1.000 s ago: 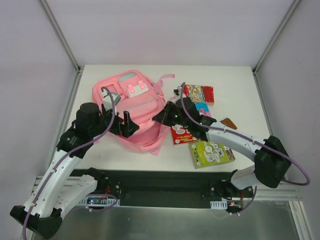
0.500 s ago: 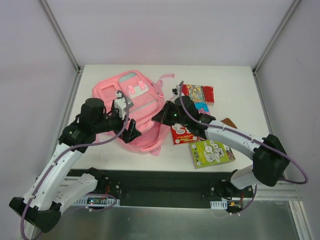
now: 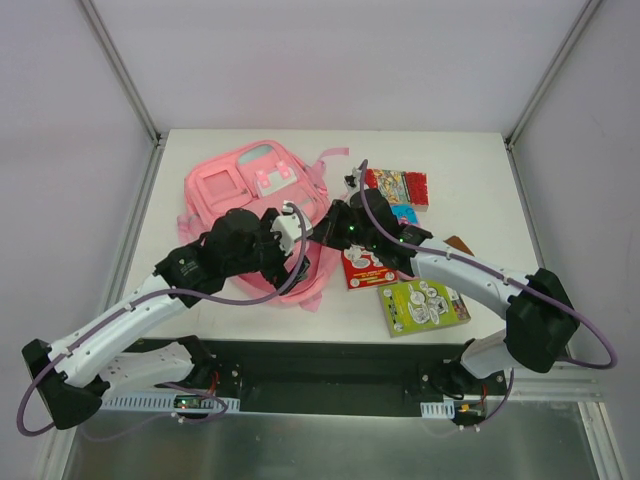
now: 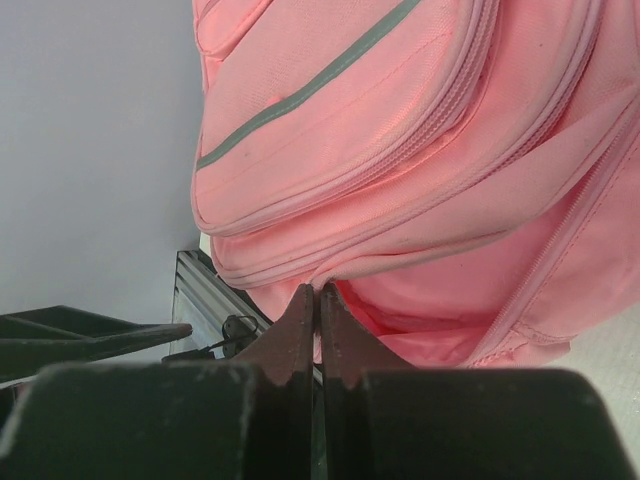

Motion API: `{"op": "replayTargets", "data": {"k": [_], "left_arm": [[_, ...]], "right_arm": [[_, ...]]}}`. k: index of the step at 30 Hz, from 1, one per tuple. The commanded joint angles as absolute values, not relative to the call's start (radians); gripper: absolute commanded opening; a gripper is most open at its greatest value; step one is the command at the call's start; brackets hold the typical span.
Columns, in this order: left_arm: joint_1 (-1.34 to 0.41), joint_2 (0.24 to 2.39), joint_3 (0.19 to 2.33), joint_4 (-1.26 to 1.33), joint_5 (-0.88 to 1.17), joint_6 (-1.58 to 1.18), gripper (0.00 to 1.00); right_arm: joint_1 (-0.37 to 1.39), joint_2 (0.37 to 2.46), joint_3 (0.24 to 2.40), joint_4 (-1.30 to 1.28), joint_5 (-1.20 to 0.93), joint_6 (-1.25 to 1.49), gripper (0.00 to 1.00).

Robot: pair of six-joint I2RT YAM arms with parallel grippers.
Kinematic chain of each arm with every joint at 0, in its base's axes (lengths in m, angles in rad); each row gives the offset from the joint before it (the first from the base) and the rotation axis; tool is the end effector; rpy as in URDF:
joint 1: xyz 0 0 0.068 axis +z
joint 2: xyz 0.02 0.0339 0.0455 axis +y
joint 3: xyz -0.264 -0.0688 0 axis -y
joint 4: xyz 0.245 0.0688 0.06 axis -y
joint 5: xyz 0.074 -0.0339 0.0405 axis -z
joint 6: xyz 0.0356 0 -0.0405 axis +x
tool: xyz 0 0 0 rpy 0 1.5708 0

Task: Pack the student bag
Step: Unzip the student bag at the center of the board.

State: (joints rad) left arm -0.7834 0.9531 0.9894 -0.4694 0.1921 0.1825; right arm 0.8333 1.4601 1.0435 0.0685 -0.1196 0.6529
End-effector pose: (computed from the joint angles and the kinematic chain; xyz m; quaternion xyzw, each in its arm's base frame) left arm 0.1430 -0.1521 0.3518 0.4352 0.7187 -0.2359 0.4882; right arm 0.2268 0.2560 0.2943 -0.1078 0.8110 0.4237 0.3888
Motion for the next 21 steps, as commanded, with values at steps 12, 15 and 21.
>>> {"op": "replayTargets", "data": {"k": [12, 15, 21], "left_arm": [[-0.89, 0.96, 0.874, -0.275, -0.101, 0.167, 0.81], [-0.917, 0.986, 0.861, -0.249, -0.155, 0.167, 0.81], [-0.933, 1.058, 0.841, -0.195, -0.331, 0.152, 0.8]], "right_arm": [[0.828, 1.411, 1.115, 0.107, -0.115, 0.664, 0.01], [0.83, 1.41, 1.115, 0.106, -0.115, 0.664, 0.01], [0.828, 1.39, 1.105, 0.107, -0.11, 0.664, 0.01]]}}
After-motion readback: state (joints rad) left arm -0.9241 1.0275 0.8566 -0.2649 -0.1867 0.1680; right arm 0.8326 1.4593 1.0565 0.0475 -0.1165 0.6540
